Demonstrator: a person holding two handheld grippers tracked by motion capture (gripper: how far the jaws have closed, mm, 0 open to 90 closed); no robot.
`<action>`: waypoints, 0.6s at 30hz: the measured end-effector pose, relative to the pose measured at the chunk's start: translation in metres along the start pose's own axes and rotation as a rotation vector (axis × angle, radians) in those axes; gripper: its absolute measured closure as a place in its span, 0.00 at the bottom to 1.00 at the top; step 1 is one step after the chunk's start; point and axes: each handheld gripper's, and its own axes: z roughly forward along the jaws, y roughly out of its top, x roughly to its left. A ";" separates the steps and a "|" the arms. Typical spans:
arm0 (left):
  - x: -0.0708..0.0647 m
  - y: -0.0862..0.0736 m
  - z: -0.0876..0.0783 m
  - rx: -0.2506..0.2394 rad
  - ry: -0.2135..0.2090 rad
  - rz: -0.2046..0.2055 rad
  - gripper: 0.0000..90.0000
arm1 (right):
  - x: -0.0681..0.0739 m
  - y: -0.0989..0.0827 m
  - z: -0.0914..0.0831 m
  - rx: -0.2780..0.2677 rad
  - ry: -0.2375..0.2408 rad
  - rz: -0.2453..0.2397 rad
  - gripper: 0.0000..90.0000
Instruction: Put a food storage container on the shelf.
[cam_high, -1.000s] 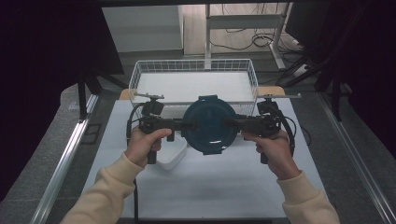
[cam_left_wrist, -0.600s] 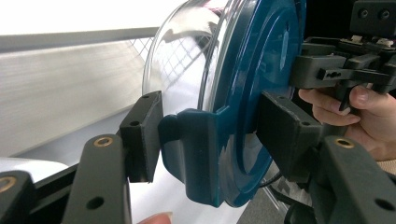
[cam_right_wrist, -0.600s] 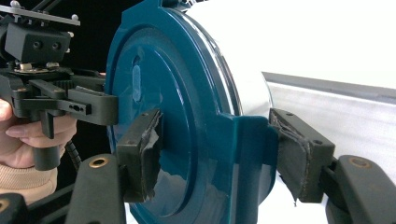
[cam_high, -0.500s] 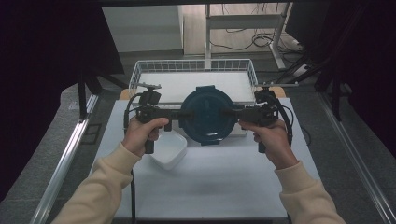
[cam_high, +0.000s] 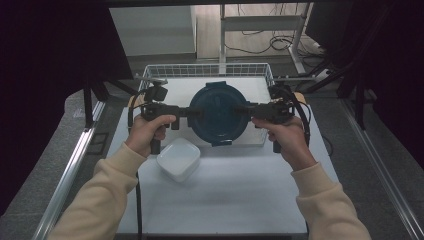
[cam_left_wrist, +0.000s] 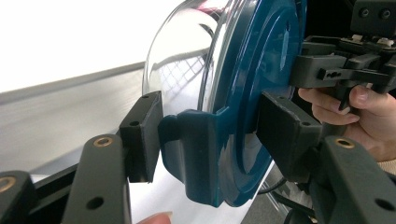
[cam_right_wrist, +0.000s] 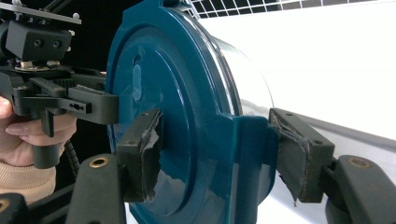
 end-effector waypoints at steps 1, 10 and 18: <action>0.000 0.002 -0.001 0.001 0.001 0.000 0.46 | 0.000 0.003 0.001 0.002 0.002 0.000 0.41; 0.005 0.023 -0.006 0.008 0.013 0.001 0.46 | -0.002 0.022 0.008 0.004 0.014 0.006 0.42; 0.011 0.038 -0.010 0.007 0.021 -0.006 0.46 | -0.004 0.035 0.017 0.004 0.021 0.012 0.42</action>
